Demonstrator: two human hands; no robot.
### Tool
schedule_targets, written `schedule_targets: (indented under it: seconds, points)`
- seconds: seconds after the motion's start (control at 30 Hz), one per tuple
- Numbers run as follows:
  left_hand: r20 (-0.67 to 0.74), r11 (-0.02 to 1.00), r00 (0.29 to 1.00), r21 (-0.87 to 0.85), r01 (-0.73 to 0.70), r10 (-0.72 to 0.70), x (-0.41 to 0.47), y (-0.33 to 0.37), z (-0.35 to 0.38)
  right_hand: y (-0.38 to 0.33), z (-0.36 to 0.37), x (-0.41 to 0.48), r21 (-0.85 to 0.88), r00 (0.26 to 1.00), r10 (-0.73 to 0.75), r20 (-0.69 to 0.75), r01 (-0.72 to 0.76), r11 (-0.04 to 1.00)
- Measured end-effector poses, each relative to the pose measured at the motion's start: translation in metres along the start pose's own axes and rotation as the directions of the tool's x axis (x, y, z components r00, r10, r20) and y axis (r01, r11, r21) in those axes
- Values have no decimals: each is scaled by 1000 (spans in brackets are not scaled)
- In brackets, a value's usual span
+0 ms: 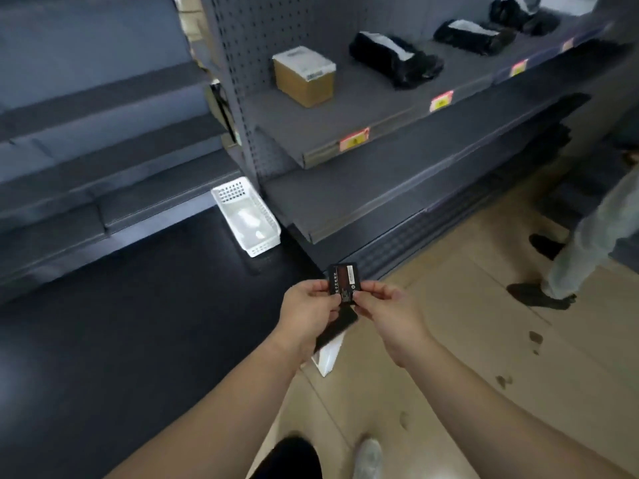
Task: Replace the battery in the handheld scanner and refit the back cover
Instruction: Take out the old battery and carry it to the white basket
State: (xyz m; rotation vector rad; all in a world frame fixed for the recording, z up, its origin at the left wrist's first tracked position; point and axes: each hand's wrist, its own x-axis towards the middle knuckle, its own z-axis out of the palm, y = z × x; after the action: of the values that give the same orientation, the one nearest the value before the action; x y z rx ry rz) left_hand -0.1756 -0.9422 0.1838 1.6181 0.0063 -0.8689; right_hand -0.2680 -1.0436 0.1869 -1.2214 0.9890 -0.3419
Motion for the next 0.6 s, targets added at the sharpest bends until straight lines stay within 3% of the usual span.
schedule_targets:
  seconds: [0.27,0.6]
  points:
    - [-331,985,944,-170,-37,-22,61,40,-67,-29,109,84,-154,972,60,226,-25,988]
    - [-526,975,831,-208,82,-182,215,53,-125,-14,234,224,-336,965,162,208,-85,938]
